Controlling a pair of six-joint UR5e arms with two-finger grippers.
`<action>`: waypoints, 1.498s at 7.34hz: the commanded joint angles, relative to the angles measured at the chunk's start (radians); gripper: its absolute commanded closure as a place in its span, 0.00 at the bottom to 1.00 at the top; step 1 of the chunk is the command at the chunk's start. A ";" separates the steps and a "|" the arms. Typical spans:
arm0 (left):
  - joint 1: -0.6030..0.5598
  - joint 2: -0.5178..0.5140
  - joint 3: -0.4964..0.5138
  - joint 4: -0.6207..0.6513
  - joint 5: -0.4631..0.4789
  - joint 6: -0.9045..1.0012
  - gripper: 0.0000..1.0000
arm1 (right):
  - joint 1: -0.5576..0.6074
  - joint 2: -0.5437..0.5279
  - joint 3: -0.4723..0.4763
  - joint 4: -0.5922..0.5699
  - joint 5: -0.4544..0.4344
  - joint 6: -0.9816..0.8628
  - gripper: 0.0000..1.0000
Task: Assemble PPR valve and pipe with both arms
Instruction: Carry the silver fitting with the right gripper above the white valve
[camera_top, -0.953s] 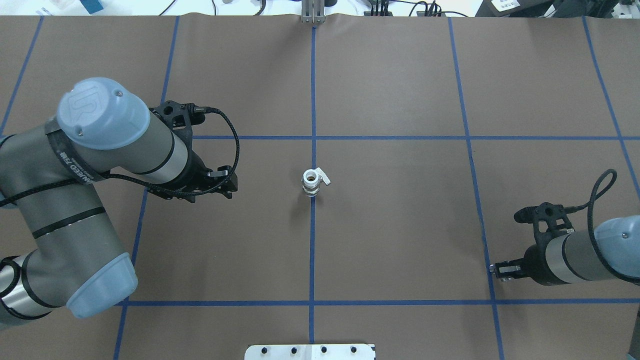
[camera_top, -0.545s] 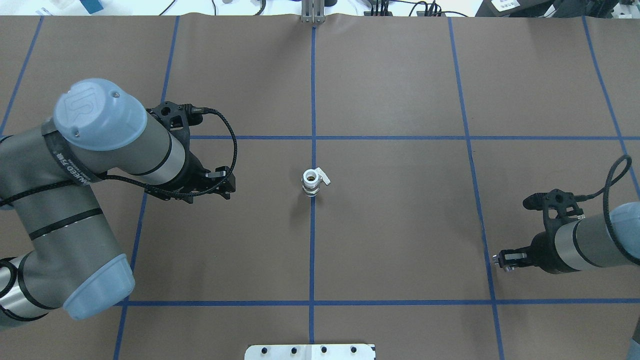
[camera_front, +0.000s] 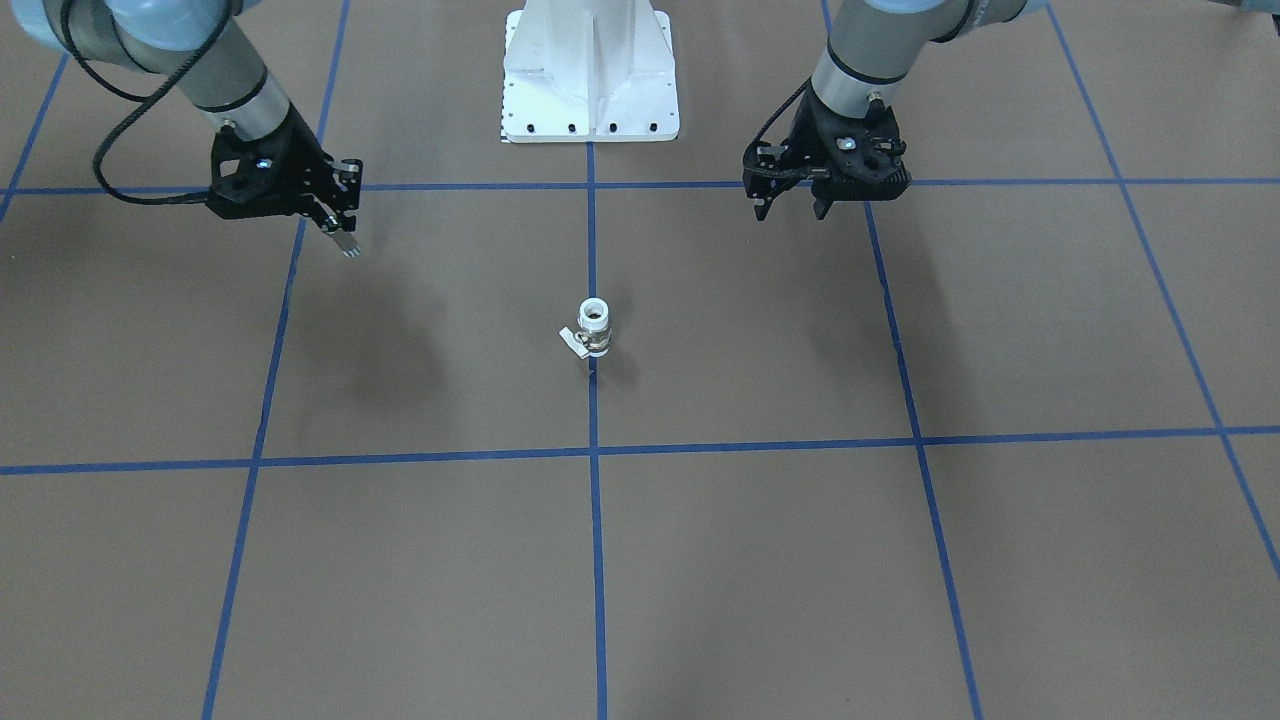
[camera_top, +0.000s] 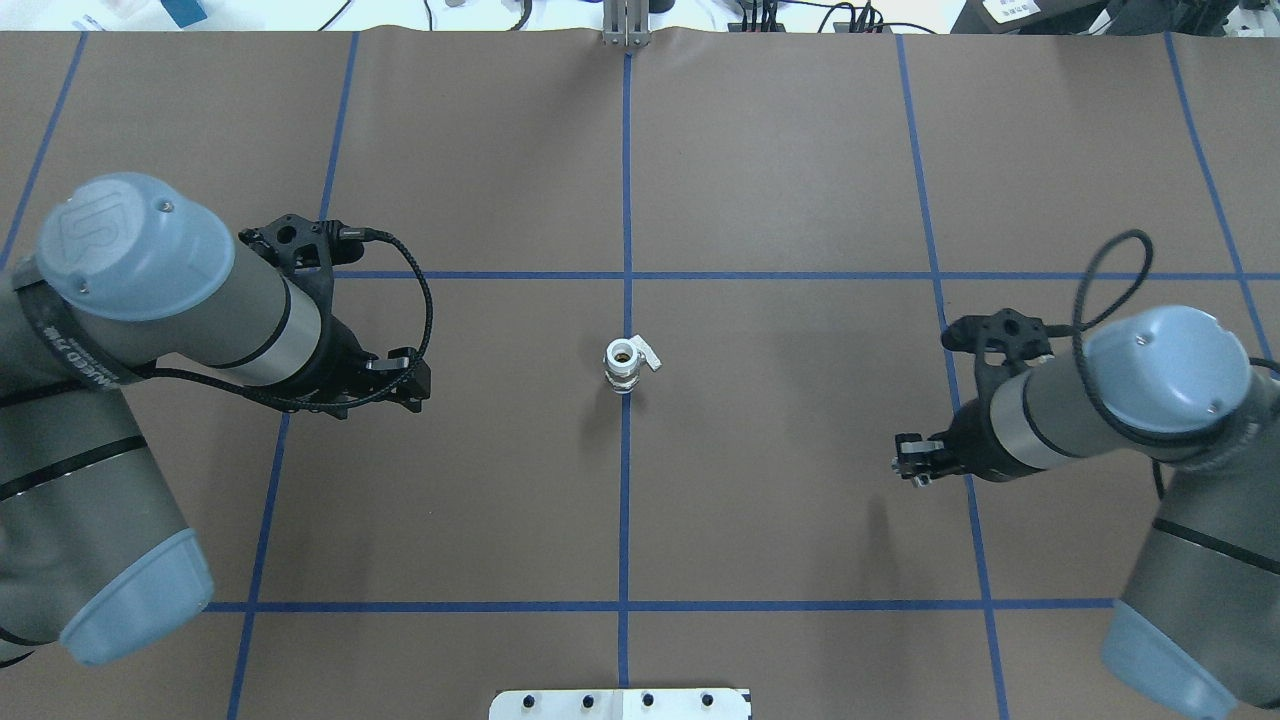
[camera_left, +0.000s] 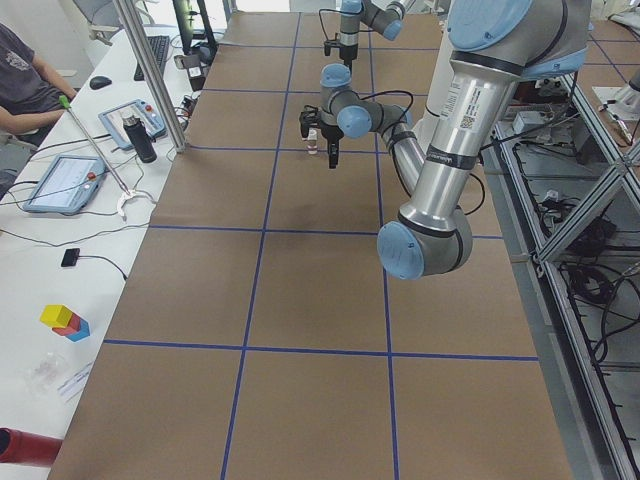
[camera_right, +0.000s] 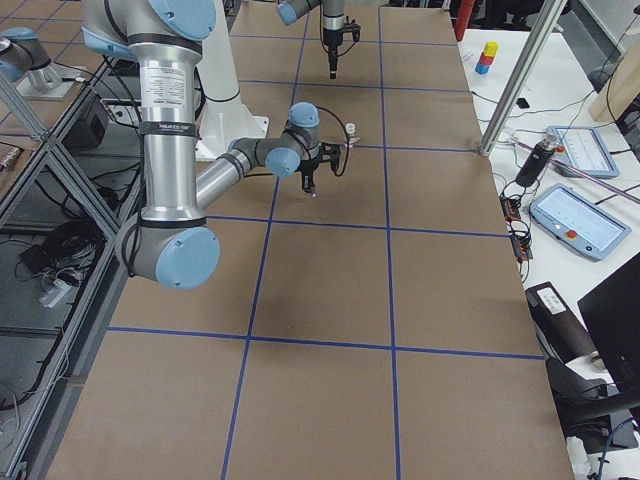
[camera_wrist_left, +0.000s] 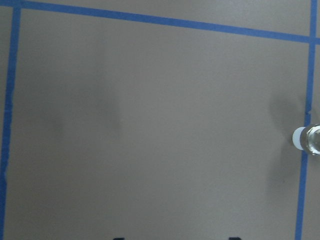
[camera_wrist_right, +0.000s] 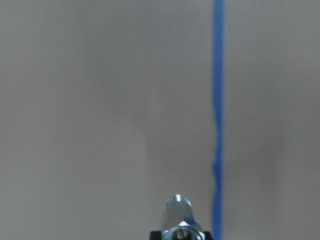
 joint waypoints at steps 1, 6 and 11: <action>-0.033 0.076 -0.027 -0.004 -0.006 0.088 0.25 | 0.002 0.391 -0.086 -0.356 -0.013 0.016 1.00; -0.054 0.107 -0.022 -0.012 -0.008 0.148 0.24 | 0.002 0.674 -0.350 -0.364 -0.015 0.081 1.00; -0.054 0.108 -0.022 -0.012 -0.006 0.148 0.22 | 0.022 0.767 -0.481 -0.355 -0.012 0.084 1.00</action>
